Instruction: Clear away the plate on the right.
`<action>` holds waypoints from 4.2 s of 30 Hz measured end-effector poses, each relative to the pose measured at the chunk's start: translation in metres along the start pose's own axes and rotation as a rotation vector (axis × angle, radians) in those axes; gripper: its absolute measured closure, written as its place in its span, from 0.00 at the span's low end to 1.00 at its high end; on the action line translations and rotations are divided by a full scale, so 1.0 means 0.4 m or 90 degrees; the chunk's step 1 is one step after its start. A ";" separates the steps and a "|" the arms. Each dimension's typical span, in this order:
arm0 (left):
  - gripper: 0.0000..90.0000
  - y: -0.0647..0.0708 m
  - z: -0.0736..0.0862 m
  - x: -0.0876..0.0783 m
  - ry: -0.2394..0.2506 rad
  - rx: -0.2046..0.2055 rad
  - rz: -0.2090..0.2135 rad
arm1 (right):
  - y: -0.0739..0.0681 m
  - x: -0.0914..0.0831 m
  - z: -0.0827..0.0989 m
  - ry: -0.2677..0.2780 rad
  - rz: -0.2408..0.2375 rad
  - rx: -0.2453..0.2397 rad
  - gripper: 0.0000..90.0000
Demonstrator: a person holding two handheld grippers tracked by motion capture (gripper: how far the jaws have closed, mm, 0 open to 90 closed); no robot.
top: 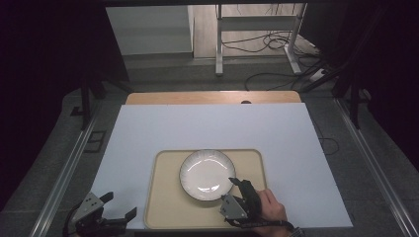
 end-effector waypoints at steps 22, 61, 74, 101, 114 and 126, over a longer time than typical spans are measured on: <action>0.01 0.005 0.000 -0.002 -0.010 0.000 0.022 | 0.044 -0.010 0.047 0.005 -0.036 0.114 0.29; 0.00 0.008 0.001 -0.002 -0.013 0.005 0.025 | 0.078 -0.063 0.122 0.023 -0.081 0.281 0.09; 0.00 0.008 0.001 -0.001 -0.014 0.007 0.026 | 0.091 -0.086 0.150 0.041 -0.099 0.346 0.05; 0.00 0.010 0.001 0.000 -0.017 0.013 0.030 | 0.100 -0.153 0.223 0.040 -0.075 0.406 0.02; 0.00 0.012 0.001 -0.001 -0.017 0.017 0.027 | 0.100 -0.189 0.262 0.043 -0.059 0.426 0.01; 0.00 0.013 0.001 -0.002 -0.015 0.020 0.021 | 0.098 -0.218 0.297 0.056 -0.051 0.458 0.01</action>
Point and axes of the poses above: each handheld gripper's, and its own axes: x roughly forward along the jaws, z roughly out of its underside, y roughly to its right, the point moved 4 cm from there along x, roughly forward along the jaws, and after that the axes turned 4 degrees about -x, right-handed, at the moved point
